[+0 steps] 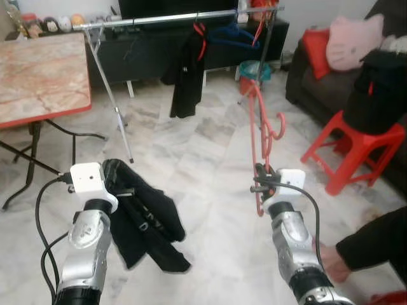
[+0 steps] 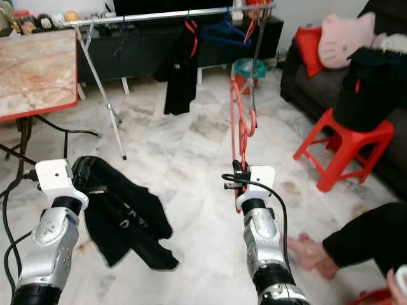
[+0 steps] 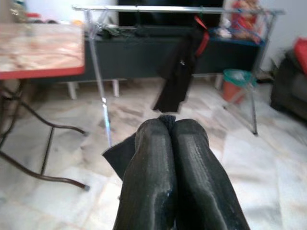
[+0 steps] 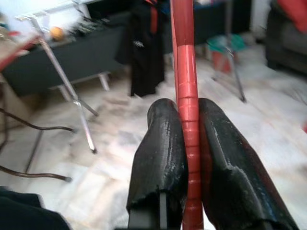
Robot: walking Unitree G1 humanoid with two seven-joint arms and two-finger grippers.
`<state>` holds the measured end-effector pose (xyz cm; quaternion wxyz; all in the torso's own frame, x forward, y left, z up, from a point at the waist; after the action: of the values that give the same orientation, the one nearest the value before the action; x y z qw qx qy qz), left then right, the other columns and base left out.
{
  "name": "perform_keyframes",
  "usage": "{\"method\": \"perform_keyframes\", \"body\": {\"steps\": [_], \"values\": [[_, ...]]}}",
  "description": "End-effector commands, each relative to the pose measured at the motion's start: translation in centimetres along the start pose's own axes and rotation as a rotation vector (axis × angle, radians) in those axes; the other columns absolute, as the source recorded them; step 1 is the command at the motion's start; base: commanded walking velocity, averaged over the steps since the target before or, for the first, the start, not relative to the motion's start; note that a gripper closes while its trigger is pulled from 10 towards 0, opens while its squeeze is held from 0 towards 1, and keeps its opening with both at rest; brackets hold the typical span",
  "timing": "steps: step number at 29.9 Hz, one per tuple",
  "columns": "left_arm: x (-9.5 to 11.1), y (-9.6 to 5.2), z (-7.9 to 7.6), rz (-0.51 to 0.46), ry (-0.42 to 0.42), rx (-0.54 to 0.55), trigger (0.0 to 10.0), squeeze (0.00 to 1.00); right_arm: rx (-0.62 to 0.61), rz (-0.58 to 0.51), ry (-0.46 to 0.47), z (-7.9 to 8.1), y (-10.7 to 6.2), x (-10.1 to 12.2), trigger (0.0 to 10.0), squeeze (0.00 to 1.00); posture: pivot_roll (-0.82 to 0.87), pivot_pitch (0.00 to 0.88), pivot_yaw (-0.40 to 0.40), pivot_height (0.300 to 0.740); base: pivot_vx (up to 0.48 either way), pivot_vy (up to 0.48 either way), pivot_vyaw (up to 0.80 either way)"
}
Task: Hang hanger
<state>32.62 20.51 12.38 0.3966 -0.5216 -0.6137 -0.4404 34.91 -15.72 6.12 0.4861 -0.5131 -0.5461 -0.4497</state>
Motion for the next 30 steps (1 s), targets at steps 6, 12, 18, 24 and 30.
{"method": "perform_keyframes", "body": {"steps": [6,12,18,24,30], "values": [[0.94,0.41,-0.58,-0.035,0.021,-0.037,10.0,0.0,-0.016,-0.012,0.005,-0.2,-0.05,0.09,10.0,0.0,0.04,0.0,-0.005,0.74,0.0,0.387,0.53],[0.97,0.39,-0.44,-0.035,0.027,-0.037,10.0,0.0,-0.02,-0.013,0.005,-0.31,-0.1,0.07,10.0,0.0,0.04,0.0,-0.004,0.74,0.0,0.386,0.61],[1.33,0.66,-0.4,-0.043,0.036,-0.036,10.0,0.0,-0.023,-0.02,0.002,-0.47,0.14,0.34,10.0,0.0,0.05,0.0,-0.003,0.74,0.0,0.383,0.72],[1.37,0.69,-0.28,-0.043,0.038,-0.032,10.0,0.0,-0.031,-0.021,0.005,-0.69,0.21,0.4,10.0,0.0,0.05,0.0,-0.006,0.74,0.0,0.382,0.8],[1.41,0.73,-0.27,-0.048,0.038,-0.026,10.0,0.0,-0.034,-0.02,0.011,-0.72,0.36,0.52,10.0,0.0,0.05,0.0,-0.009,0.74,0.0,0.379,0.53]]}}
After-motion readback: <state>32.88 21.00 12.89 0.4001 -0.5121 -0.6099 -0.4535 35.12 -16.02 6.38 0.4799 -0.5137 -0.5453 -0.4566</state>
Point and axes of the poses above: a point about 5 cm out from each wrist's last joint towards the gripper, its own y axis pointing out of the wrist towards the gripper, its own x axis along the axis of the wrist's last joint, z = x × y, the point moved 3 cm from there along y, pointing out of the wrist towards the gripper, and after that the axes turned 15 degrees about -y, right-handed, at the moved point
